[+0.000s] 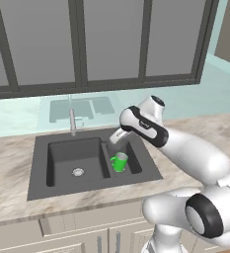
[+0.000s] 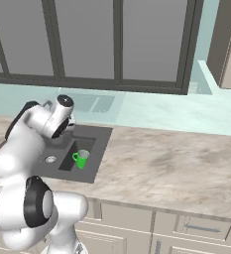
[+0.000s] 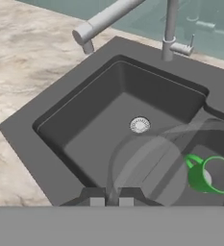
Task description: Place the glass cup in the left basin and the mug in the right basin of the sink.
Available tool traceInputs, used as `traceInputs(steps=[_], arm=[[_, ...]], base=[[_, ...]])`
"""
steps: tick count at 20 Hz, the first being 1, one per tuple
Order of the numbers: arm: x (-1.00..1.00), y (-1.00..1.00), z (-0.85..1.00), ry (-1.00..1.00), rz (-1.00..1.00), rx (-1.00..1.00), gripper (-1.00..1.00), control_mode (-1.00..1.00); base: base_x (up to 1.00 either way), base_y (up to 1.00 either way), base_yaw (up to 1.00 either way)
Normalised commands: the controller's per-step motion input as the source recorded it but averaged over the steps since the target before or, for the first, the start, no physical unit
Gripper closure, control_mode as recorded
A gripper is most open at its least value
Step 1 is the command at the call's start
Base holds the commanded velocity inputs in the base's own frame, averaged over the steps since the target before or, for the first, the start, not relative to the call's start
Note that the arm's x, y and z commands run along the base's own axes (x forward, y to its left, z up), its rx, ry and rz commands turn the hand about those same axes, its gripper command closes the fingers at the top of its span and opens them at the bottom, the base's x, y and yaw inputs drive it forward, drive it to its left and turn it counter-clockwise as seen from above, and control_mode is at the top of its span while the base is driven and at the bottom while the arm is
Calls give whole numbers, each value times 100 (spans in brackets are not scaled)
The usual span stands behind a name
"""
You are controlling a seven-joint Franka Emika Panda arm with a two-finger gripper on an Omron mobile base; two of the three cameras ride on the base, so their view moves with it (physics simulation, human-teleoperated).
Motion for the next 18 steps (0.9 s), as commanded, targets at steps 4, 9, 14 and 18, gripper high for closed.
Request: traceInputs(steps=[4, 9, 14, 18], arm=[[8, 20, -14, 0, 9, 4, 100, -100], [8, 22, -20, 0, 9, 2, 100, -100], [14, 27, -24, 0, 8, 0, 100, -100], [16, 27, -22, 0, 4, 1, 100, -100]], base=[[0, 0, 0], [0, 0, 0], [0, 0, 0], [0, 0, 0]])
